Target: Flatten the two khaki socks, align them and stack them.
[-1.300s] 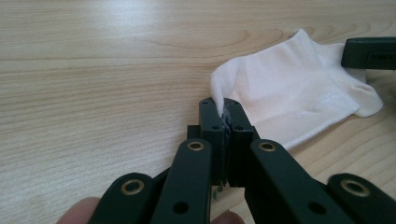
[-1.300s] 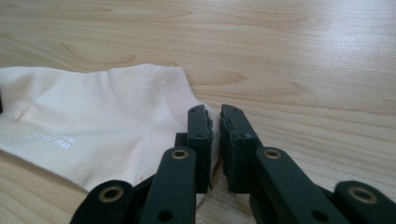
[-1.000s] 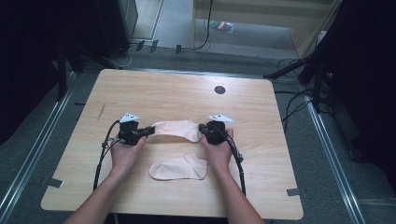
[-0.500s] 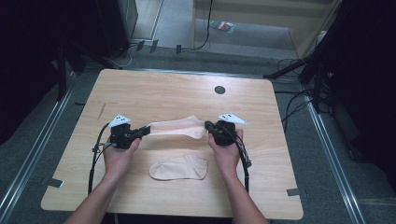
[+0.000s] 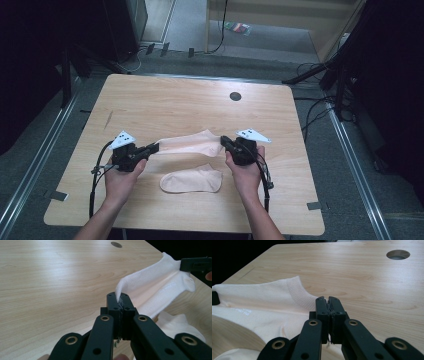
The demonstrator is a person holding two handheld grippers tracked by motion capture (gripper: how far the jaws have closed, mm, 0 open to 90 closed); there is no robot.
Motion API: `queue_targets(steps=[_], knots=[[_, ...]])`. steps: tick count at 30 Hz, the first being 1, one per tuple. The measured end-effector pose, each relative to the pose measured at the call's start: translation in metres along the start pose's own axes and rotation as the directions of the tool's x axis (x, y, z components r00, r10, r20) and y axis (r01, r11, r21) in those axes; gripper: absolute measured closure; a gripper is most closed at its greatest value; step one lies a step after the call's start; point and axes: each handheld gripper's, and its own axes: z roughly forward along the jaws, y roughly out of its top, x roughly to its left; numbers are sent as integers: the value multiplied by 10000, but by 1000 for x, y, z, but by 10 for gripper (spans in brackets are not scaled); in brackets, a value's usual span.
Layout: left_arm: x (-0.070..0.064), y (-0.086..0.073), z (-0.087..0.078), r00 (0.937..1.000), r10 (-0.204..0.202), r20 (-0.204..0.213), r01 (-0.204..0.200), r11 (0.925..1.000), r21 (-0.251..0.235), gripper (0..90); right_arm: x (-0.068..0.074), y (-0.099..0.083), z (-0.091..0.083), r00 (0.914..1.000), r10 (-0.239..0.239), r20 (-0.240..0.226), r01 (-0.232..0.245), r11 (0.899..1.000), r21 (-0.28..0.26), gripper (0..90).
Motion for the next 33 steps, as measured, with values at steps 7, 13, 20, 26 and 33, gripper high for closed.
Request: queue_targets(steps=[7,13,20,26,33], knots=[[-9,-7,-17,9996,152,220,-153,9999,35,900,10,-9,-19,9997,-156,-193,159,9998,155,884],[-18,-18,-21,9990,264,373,-273,9994,218,900,12,-18,-30,9996,-196,-223,204,9993,325,884],[-24,-31,-23,9973,501,541,-539,9960,713,900,12,-38,-37,9993,-205,-301,226,9972,709,884],[-34,-50,-16,9927,1047,598,-1125,9826,1479,900,12,-54,-34,9992,-206,-333,239,9947,1004,883],[-37,-59,-9,9873,1311,895,-1477,9651,2163,900,14,-63,-32,9992,-265,-310,303,9910,1304,882]])
